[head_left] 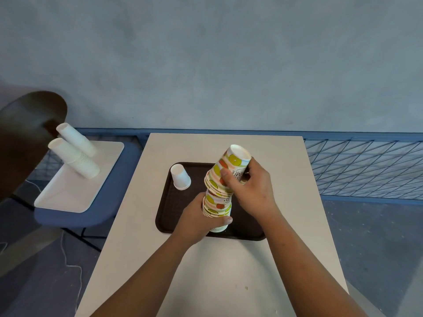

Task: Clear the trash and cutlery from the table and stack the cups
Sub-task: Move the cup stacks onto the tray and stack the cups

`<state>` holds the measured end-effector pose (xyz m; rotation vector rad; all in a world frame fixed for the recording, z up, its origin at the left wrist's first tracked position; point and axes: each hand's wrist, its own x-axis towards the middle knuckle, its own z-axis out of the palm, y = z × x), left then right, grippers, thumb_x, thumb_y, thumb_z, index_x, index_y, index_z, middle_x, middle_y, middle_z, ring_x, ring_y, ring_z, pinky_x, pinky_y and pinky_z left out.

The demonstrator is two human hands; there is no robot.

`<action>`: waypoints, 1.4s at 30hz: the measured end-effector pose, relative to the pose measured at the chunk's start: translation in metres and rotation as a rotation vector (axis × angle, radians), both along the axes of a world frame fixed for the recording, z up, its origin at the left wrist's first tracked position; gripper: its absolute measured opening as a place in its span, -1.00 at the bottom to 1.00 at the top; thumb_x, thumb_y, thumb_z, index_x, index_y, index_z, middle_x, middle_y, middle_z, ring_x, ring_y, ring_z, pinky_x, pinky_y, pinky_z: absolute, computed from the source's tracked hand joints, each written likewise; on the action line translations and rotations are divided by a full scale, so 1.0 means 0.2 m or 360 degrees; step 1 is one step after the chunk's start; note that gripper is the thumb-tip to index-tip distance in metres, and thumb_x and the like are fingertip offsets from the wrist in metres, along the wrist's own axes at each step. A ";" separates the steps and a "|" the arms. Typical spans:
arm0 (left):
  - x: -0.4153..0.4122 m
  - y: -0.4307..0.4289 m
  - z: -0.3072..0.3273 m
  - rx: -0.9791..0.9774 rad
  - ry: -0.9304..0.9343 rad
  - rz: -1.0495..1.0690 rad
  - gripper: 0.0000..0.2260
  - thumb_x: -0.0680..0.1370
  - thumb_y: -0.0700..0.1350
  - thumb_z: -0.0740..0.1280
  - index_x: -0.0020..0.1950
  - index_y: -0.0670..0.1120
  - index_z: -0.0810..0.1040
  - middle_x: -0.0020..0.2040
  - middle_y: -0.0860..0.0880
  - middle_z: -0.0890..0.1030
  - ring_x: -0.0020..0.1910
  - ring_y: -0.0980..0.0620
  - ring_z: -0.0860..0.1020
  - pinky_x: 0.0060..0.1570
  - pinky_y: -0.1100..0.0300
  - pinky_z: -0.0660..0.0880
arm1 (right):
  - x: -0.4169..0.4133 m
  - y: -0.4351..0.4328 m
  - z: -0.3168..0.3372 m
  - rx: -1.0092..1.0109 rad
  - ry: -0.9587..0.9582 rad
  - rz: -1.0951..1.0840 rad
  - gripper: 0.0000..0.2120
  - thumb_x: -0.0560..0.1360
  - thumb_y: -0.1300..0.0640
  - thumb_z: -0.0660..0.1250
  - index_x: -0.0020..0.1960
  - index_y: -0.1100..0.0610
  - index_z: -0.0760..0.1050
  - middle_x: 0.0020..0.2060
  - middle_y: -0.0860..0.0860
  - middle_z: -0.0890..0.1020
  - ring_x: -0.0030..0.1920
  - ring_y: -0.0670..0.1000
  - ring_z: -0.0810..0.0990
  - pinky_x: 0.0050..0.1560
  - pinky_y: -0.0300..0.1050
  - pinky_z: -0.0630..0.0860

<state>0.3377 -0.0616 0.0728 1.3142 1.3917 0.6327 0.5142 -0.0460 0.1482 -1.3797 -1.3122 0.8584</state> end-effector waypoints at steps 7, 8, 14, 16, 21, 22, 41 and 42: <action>0.00 0.00 0.02 -0.0030 0.0008 0.0039 -0.45 0.32 0.01 0.69 0.22 0.17 0.54 0.09 0.18 0.70 0.10 0.20 0.67 -0.02 0.32 0.60 | 0.06 0.09 0.01 -0.0184 0.1218 -0.0466 -0.83 0.59 0.02 0.40 -0.04 0.13 0.64 -0.13 0.04 0.75 -0.05 0.03 0.74 -0.04 -0.03 0.65; 0.01 0.00 0.03 -0.0034 0.0010 0.0044 -0.46 0.33 0.01 0.69 0.21 0.18 0.53 0.09 0.19 0.70 0.09 0.22 0.67 -0.05 0.36 0.57 | 0.08 0.12 0.00 -0.0213 0.1345 -0.0555 -0.82 0.59 0.02 0.40 -0.07 0.13 0.64 -0.16 0.04 0.74 -0.10 0.03 0.74 -0.07 -0.02 0.64; 0.00 0.03 0.03 -0.0026 -0.0006 0.0062 -0.43 0.35 -0.01 0.67 0.28 0.15 0.52 0.16 0.15 0.68 0.15 0.14 0.66 0.15 0.20 0.60 | 0.25 0.32 -0.20 -0.0237 0.0686 -0.0942 -0.73 0.51 -0.13 0.45 0.06 0.04 0.62 -0.07 -0.04 0.73 -0.05 -0.06 0.72 0.07 0.06 0.68; 0.00 0.04 0.02 -0.0019 -0.0013 0.0065 -0.43 0.35 0.00 0.68 0.28 0.16 0.52 0.15 0.17 0.69 0.15 0.17 0.66 0.15 0.21 0.59 | 0.27 0.38 -0.24 -0.0194 0.0206 -0.0911 -0.62 0.47 -0.19 0.46 0.12 0.06 0.56 -0.04 -0.05 0.67 -0.03 -0.07 0.67 0.05 0.00 0.65; -0.01 0.06 0.01 -0.0024 -0.0002 0.0073 -0.40 0.34 0.03 0.68 0.31 0.16 0.52 0.17 0.18 0.68 0.17 0.16 0.66 0.17 0.19 0.60 | 0.26 0.50 -0.45 -0.0276 -0.0599 -0.0408 -0.51 0.47 -0.12 0.48 0.21 0.18 0.48 0.07 0.10 0.58 0.09 0.13 0.56 0.07 0.05 0.54; -0.01 0.06 0.01 -0.0023 -0.0002 0.0073 -0.39 0.34 0.03 0.68 0.31 0.16 0.52 0.16 0.18 0.69 0.17 0.16 0.66 0.18 0.17 0.61 | 0.26 0.51 -0.50 -0.0345 -0.0686 -0.0321 -0.47 0.48 -0.09 0.48 0.29 0.19 0.45 0.14 0.13 0.56 0.16 0.16 0.55 0.13 0.08 0.53; 0.03 0.04 0.03 0.0066 0.0049 0.0057 -0.36 0.21 0.10 0.63 0.26 0.14 0.56 0.11 0.16 0.71 0.10 0.16 0.68 0.21 -0.04 0.63 | -0.02 -0.03 -0.18 -0.0262 -0.0316 0.0411 -0.51 0.41 -0.17 0.52 0.25 -0.08 0.43 0.07 -0.16 0.61 0.08 -0.21 0.61 0.05 -0.29 0.56; 0.03 0.03 0.03 0.0067 0.0042 0.0046 -0.37 0.22 0.08 0.64 0.26 0.15 0.56 0.11 0.17 0.71 0.10 0.17 0.68 0.20 -0.03 0.63 | -0.02 -0.03 -0.18 -0.0253 -0.0310 0.0379 -0.51 0.42 -0.17 0.52 0.25 -0.07 0.44 0.07 -0.16 0.62 0.08 -0.21 0.61 0.04 -0.29 0.56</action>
